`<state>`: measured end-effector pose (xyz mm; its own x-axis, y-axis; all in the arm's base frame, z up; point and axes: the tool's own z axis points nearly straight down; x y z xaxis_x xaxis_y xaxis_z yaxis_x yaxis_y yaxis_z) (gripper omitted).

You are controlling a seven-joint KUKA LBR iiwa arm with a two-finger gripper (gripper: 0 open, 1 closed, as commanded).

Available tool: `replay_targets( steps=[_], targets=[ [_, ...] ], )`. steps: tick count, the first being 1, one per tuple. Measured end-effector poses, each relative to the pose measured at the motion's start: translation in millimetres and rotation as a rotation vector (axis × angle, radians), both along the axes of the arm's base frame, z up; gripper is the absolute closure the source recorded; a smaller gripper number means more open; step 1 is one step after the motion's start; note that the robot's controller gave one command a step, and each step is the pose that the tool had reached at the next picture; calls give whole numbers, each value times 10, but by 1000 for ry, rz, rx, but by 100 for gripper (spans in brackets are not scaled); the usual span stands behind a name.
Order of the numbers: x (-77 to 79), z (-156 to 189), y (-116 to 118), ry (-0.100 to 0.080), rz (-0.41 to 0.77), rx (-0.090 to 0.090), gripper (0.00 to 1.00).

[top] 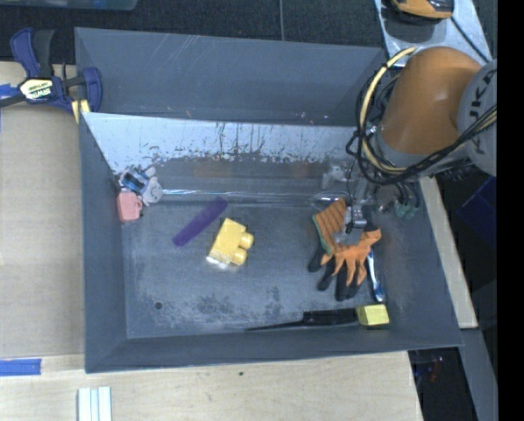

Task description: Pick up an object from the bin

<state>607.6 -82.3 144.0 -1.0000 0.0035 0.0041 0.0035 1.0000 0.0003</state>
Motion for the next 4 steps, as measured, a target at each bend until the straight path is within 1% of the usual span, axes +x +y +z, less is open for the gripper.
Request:
replay_targets(
  steps=[1,2,3,4],
  targets=[
    [16,53,3,-8,2,-1,0],
    [-591,-704,-620,-13,429,1,0],
    [-627,-737,-571,-19,503,-3,0],
    [-949,-718,-481,-33,864,-1,0]
  ],
)
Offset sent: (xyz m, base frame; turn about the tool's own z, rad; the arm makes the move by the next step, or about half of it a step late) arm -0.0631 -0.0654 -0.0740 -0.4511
